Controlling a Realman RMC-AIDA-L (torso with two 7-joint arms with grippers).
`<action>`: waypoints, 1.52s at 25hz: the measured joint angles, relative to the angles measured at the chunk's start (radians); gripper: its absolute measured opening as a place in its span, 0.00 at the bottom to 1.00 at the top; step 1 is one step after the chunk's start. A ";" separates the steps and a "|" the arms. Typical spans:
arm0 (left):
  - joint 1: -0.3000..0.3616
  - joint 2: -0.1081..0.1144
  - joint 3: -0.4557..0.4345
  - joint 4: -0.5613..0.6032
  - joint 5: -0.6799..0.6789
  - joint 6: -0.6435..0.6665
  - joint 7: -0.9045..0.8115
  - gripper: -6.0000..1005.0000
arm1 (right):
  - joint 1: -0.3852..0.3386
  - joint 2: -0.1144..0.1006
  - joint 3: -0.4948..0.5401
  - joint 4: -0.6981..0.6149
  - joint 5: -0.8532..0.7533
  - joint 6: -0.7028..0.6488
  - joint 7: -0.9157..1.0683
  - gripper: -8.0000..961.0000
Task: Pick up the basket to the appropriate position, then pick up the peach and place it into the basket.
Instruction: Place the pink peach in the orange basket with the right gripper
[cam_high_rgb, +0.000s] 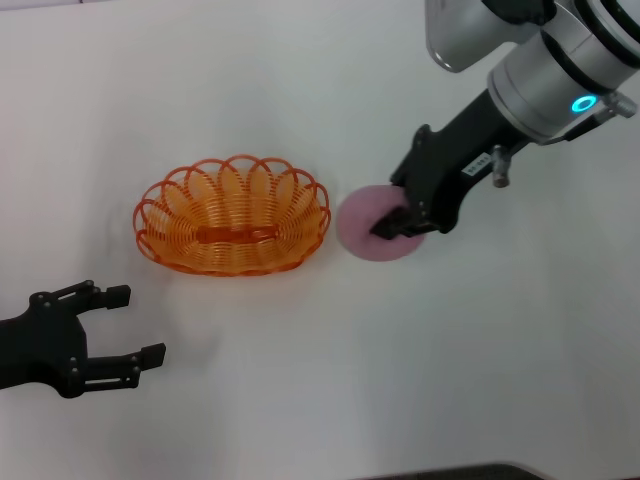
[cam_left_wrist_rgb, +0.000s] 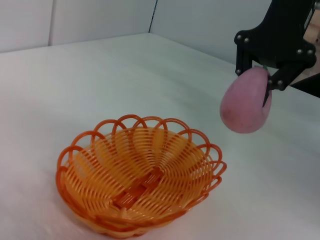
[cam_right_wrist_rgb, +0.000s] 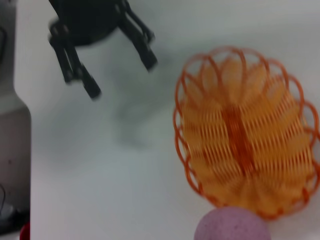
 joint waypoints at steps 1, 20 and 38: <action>0.000 0.000 0.000 0.000 0.000 -0.001 0.000 0.92 | -0.003 0.000 -0.002 0.001 0.016 0.007 -0.004 0.20; 0.000 0.000 0.000 0.001 0.000 -0.006 0.000 0.92 | 0.034 0.003 -0.267 0.248 0.269 0.502 -0.036 0.19; 0.000 0.000 -0.001 0.003 0.000 -0.009 0.000 0.92 | 0.049 0.004 -0.402 0.324 0.381 0.663 -0.104 0.19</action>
